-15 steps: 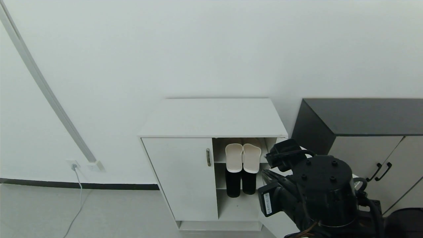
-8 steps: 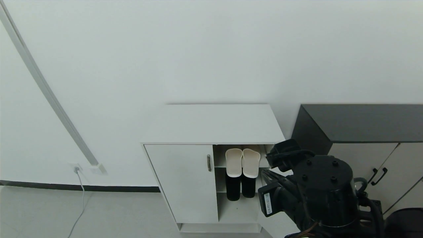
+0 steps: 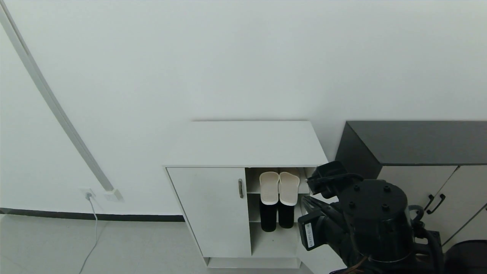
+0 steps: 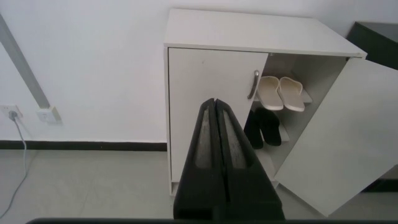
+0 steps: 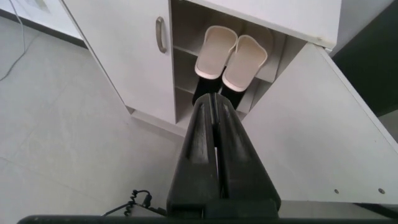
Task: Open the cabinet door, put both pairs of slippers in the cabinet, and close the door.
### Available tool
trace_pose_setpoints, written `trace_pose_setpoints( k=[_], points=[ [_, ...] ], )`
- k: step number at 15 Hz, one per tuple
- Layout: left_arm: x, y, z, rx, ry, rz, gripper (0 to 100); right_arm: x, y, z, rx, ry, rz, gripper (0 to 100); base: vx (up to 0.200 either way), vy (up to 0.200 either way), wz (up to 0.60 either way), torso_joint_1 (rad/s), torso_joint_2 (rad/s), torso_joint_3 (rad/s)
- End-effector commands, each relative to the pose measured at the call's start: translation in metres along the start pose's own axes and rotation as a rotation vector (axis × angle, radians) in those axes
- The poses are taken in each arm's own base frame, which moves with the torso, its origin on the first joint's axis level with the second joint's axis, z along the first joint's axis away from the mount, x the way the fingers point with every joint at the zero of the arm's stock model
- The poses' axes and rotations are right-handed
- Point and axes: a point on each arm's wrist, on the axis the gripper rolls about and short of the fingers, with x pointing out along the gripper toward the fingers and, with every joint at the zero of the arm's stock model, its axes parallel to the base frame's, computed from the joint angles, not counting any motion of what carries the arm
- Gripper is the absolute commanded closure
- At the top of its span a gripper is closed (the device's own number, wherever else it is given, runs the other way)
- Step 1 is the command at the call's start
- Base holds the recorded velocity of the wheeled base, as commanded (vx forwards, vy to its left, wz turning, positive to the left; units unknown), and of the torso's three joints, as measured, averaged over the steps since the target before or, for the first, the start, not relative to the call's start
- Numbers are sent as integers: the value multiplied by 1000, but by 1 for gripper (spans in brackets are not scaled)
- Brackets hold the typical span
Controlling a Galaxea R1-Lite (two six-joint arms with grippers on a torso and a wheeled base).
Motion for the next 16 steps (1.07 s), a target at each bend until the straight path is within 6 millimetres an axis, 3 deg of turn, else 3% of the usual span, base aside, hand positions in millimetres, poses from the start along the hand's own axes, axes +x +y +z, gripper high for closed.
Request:
trace_pose_setpoints(
  k=[1,7,16],
  points=[
    [0,0,0,0,0,1,100,-1,-1,0,0,-1,0,100,0,0,-600,-7,2,2],
    [0,0,0,0,0,1,100,7,-10,-1,-4,9,-40,100,0,0,-600,6,2,-2],
    [0,0,0,4,0,-1,100,26,-17,-4,-9,1,-89,100,0,0,0,0,0,0]
  ],
)
